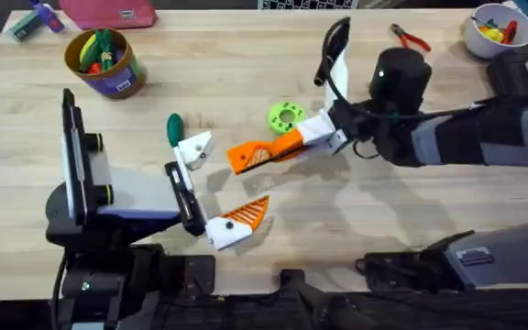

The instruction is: Pick up the gripper from the table and insert it into the empty holder that is missing its gripper. Then pick up a screw, insert it into the mounting hole, and use the screwdriver to tighten it. Finally, clean up the table by picking up the vegetable and placing it into the bucket.

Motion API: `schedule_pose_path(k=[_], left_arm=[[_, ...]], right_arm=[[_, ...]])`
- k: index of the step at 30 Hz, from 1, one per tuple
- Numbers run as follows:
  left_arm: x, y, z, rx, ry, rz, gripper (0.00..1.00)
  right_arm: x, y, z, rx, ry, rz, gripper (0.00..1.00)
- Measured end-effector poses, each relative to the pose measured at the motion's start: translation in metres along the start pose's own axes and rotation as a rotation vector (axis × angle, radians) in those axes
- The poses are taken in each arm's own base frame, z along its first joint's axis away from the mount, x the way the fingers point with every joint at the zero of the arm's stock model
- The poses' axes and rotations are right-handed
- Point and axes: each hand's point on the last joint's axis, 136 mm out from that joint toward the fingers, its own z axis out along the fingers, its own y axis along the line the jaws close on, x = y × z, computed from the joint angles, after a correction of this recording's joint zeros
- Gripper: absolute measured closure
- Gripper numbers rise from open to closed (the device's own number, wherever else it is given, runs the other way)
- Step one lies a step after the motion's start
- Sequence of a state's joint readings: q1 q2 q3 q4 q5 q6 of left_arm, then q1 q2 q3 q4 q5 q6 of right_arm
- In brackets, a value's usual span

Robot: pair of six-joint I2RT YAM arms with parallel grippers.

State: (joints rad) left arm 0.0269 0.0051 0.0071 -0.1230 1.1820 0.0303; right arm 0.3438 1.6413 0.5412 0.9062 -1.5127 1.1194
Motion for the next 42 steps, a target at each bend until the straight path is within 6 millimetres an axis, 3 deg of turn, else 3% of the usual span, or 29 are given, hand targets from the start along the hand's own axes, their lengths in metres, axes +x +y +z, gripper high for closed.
schedule_pose_path(k=[9,21,42], left_arm=[[0.000,0.000,0.000,0.000,0.000,0.000,0.015],[0.000,0.000,0.000,0.000,0.000,0.000,0.015],[0.000,0.000,0.000,0.000,0.000,0.000,0.015]], right_arm=[[-0.012,0.018,0.009,-0.011,0.036,-0.051,0.992],[-0.008,-0.002,0.021,-0.011,0.071,0.027,0.992],[-0.019,0.003,0.029,-0.005,0.068,0.002,0.992]])
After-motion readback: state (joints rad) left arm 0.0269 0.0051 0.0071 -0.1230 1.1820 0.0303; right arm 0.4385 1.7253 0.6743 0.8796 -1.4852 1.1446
